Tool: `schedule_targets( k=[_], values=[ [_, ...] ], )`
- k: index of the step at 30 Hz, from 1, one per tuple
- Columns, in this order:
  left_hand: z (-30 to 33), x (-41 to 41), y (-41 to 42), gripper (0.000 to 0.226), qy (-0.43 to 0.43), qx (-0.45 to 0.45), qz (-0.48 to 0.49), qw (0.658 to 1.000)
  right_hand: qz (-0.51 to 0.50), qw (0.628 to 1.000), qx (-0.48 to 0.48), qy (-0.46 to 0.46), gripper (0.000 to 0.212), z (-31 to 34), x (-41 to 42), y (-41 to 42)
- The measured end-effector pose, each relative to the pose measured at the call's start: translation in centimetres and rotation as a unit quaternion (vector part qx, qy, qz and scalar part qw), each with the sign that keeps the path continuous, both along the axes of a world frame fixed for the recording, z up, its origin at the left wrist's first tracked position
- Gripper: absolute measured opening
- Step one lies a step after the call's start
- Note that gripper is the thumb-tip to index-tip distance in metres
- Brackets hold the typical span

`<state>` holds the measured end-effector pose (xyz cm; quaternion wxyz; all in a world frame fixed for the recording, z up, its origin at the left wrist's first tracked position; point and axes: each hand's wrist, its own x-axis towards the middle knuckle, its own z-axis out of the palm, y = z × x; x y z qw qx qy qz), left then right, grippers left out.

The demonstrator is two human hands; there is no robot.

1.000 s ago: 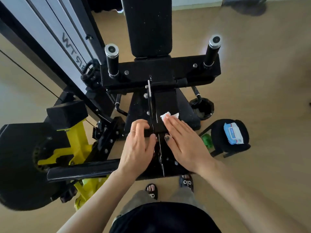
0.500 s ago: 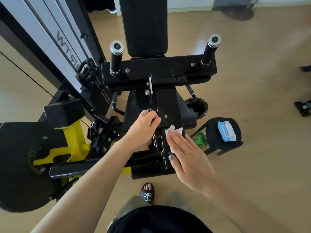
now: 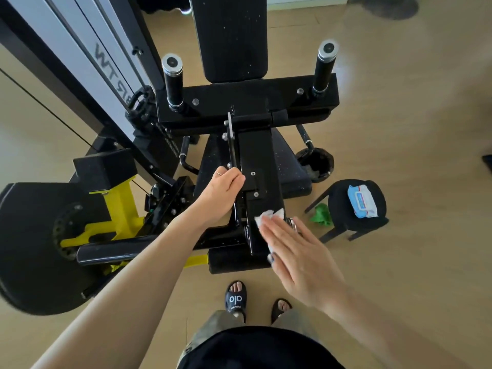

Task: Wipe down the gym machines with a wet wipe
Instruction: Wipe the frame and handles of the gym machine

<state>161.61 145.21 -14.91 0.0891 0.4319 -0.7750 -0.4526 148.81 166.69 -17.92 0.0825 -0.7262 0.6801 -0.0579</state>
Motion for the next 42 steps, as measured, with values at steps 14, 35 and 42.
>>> schedule_targets(
  k=[14, 35, 42],
  values=[
    [0.1, 0.1, 0.3, 0.027, 0.008, -0.003, 0.015, 1.000, -0.036, 0.999, -0.025, 0.028, 0.065, -0.6, 1.2, -3.6],
    [-0.7, 0.1, 0.1, 0.027, 0.023, 0.001, 0.010, 1.000, -0.176, 0.984, -0.039, -0.008, 0.060, -0.7, 3.0, -4.4],
    [-0.5, 0.2, 0.0, 0.027, 0.015, 0.011, 0.005, 1.000, -0.225, 0.929, -0.061, -0.289, 0.060, -0.1, 1.5, -4.5]
  ],
)
